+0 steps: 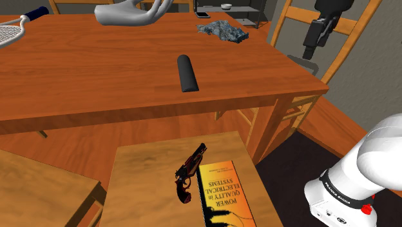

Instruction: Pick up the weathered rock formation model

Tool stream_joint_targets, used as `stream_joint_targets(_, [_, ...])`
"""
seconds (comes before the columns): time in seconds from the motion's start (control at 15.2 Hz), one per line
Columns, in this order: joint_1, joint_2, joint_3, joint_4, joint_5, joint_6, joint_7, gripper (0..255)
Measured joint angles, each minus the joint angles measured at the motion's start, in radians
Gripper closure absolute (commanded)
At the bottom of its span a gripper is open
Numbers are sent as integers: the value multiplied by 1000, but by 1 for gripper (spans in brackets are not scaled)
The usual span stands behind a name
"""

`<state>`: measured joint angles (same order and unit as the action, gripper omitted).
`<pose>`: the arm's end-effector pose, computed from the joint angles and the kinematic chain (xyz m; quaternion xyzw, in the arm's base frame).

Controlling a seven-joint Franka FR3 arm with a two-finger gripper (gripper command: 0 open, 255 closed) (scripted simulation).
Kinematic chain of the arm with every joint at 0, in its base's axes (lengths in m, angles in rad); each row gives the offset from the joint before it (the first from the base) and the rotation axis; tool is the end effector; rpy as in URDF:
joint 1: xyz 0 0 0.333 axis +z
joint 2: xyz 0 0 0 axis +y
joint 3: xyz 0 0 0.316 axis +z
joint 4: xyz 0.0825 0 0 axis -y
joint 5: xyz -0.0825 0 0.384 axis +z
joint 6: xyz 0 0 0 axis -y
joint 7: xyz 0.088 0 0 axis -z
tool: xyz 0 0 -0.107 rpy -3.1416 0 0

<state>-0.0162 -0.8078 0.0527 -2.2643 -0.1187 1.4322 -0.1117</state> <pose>0.2862 0.0031 0.6286 0.9952 0.0580 -0.0159 0.0772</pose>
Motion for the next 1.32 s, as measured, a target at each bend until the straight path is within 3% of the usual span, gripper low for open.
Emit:
stream_joint_targets(0.13, [4,14,-6,9,-10,5,-20,0])
stream_joint_targets(0.59, [59,238,-53,177,-121,76,-284,0])
stream_joint_targets(1.32, [136,616,-63,522,-239,166,-701,0])
